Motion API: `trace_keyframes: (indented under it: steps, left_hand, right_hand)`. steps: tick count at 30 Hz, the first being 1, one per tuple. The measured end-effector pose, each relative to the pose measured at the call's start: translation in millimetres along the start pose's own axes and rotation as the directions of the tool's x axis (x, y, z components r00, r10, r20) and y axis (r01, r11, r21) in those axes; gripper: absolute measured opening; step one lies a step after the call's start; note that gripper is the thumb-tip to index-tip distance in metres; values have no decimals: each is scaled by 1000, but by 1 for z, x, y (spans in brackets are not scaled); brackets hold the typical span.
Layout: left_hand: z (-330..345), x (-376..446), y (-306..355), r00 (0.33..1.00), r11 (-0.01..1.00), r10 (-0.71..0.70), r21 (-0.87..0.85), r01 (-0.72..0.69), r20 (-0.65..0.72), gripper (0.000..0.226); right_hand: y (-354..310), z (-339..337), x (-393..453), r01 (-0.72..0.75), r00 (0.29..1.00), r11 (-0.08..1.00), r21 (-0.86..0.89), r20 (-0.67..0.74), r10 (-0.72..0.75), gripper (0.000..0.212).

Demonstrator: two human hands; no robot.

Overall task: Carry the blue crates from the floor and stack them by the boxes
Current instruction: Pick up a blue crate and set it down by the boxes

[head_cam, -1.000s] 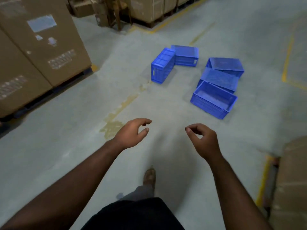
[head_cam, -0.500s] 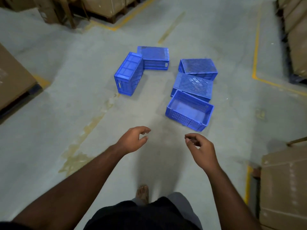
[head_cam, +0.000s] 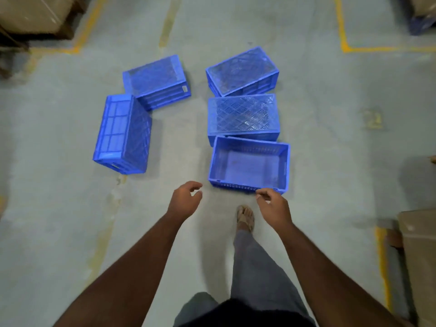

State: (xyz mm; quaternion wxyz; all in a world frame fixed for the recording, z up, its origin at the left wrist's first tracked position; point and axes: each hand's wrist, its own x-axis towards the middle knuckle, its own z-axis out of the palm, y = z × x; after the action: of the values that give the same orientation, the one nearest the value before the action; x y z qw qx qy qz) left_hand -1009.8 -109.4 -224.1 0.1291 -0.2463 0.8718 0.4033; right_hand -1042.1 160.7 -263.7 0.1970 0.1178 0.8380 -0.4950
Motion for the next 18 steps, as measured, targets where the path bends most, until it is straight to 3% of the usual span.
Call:
trace_keyframes:
  steps: [6, 10, 12, 14, 16, 18]
  left_hand:
    - [80, 181, 17, 976, 985, -175, 24, 173, 127, 29]
    - [148, 286, -22, 945, 961, -250, 172, 216, 209, 26]
    - [179, 342, -47, 914, 918, -288, 354, 178, 286, 20]
    - [210, 400, -67, 915, 889, -314, 416, 190, 254, 21]
    - [238, 448, -81, 918, 893, -362, 342, 292, 161, 43]
    - [265, 477, -96, 887, 878, -448, 245, 412, 114, 42]
  right_hand:
    - [38, 14, 201, -304, 952, 952, -38, 12, 305, 22]
    - [114, 41, 305, -380, 925, 910, -164, -68, 374, 29]
    - [165, 54, 354, -403, 915, 880, -253, -116, 386, 45]
    - [212, 62, 401, -472, 881, 841, -264, -167, 443, 70]
    - [238, 68, 438, -552, 833, 795, -252, -207, 513, 91]
    - [258, 73, 460, -603, 797, 761, -239, -237, 556, 110]
